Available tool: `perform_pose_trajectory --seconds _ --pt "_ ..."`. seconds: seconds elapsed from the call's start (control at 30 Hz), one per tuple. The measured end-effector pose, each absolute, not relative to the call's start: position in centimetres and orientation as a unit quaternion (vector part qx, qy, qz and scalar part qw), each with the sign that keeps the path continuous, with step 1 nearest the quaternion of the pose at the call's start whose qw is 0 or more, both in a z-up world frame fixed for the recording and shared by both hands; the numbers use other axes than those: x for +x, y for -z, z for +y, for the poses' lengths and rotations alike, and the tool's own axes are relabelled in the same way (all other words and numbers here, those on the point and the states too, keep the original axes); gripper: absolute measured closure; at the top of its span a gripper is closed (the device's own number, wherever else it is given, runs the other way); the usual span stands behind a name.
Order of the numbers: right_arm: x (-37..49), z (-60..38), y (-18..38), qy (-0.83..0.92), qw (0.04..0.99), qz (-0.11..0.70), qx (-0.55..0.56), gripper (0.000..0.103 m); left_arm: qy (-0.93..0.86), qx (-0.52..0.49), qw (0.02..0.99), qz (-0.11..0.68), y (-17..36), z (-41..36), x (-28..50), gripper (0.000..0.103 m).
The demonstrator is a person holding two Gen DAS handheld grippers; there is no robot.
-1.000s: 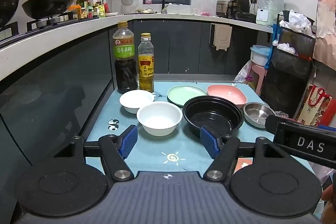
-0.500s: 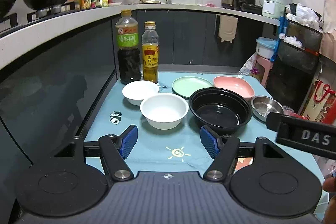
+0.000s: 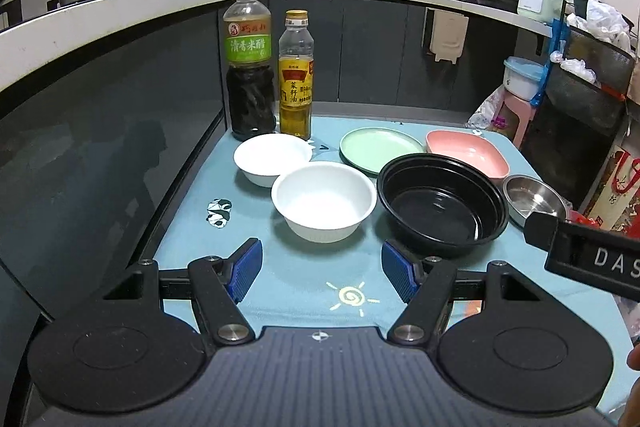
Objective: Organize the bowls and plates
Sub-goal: 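Move both grippers toward the large black bowl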
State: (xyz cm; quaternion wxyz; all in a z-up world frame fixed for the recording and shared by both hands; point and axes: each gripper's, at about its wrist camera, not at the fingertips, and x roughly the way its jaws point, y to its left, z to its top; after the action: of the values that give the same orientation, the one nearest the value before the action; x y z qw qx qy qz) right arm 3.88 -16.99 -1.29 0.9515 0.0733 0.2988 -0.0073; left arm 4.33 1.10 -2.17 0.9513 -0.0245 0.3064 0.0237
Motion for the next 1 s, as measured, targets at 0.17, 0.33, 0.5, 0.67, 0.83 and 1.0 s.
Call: perform_pose_trajectory --seconds 0.17,0.33,0.5,0.67,0.83,1.0 --pt "4.7 -17.4 1.1 0.005 0.952 0.297 0.070 0.038 -0.023 -0.029 0.950 0.310 2.2 0.9 5.7 0.039" --pt "5.9 -18.0 1.3 0.006 0.950 0.303 0.076 0.038 -0.020 -0.033 0.950 0.311 2.5 0.7 7.0 0.039" --pt "7.3 -18.3 2.1 0.005 0.945 0.318 0.079 0.038 -0.017 -0.027 0.945 0.325 3.4 0.4 8.6 0.039" --pt "9.0 -18.9 3.2 0.012 0.935 0.340 0.095 0.038 -0.019 -0.026 0.940 0.339 4.4 0.4 10.2 0.039" --pt "10.4 -19.2 3.9 0.015 0.929 0.355 0.103 0.038 -0.029 -0.041 0.936 0.349 4.9 0.8 11.5 0.040" --pt "11.1 -19.4 4.1 0.010 0.928 0.359 0.100 0.038 -0.033 -0.040 0.935 0.351 5.1 0.5 12.3 0.039"
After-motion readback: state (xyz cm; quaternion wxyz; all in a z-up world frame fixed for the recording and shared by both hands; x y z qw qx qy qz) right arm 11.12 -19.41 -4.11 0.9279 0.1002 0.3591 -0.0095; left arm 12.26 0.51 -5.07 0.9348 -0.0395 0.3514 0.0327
